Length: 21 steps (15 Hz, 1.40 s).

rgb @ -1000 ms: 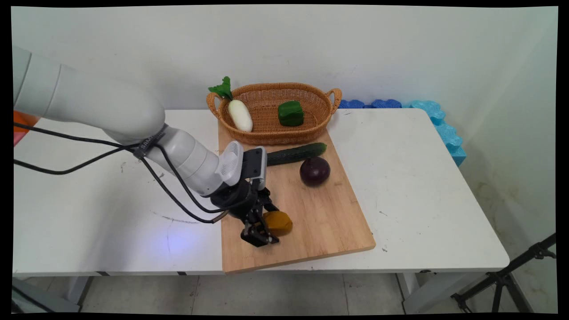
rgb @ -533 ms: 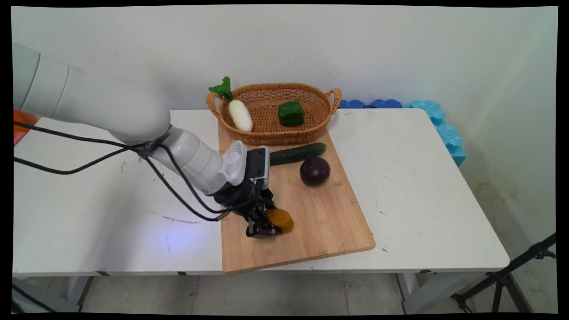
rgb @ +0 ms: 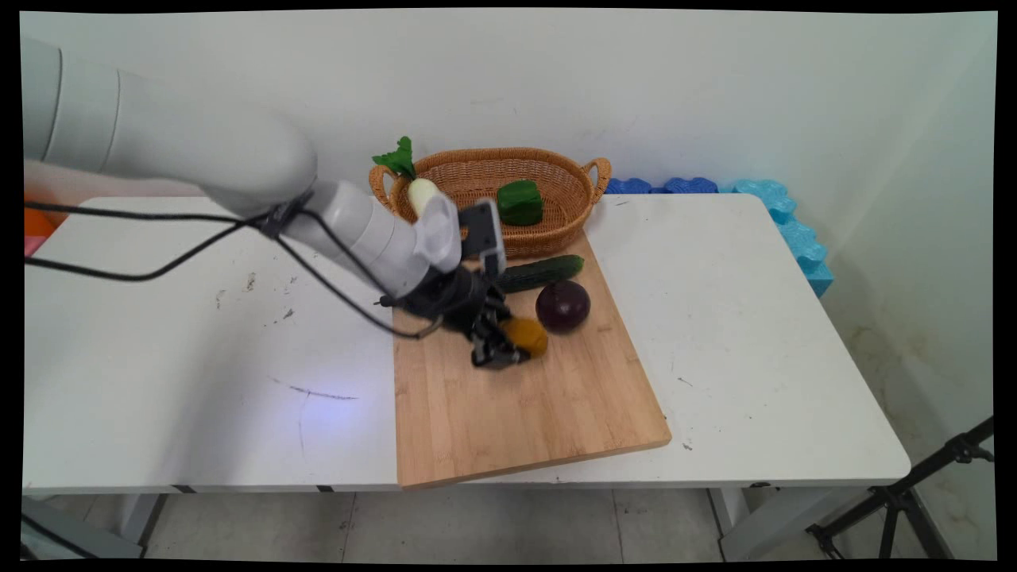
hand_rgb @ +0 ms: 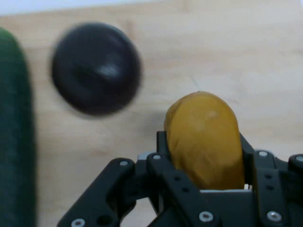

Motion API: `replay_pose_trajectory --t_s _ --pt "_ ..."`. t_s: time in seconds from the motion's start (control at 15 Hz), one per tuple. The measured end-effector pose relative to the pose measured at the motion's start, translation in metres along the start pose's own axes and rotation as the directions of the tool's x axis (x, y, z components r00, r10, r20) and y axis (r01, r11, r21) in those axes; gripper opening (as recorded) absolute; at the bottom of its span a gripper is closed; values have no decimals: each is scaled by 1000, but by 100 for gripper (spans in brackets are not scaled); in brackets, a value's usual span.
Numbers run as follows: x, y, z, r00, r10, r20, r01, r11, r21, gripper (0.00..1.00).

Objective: Place the picked object in the vegetable basket

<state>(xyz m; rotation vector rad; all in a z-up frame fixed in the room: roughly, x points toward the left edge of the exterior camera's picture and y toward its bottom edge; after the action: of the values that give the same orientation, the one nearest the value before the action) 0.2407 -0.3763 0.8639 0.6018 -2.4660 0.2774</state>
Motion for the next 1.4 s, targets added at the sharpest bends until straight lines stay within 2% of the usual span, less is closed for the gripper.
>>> replay_pose_trajectory --t_s 0.33,0.53,0.73,1.07,1.4 --pt "34 -42 -19 997 -61 -56 67 992 106 0" --pt "44 -61 -24 995 -74 -75 84 986 147 0" --pt "55 -93 -29 993 -76 -92 94 974 205 0" --pt "61 -150 -26 992 -81 -102 107 952 287 0" --pt "52 -196 -16 993 -88 -78 109 933 342 0"
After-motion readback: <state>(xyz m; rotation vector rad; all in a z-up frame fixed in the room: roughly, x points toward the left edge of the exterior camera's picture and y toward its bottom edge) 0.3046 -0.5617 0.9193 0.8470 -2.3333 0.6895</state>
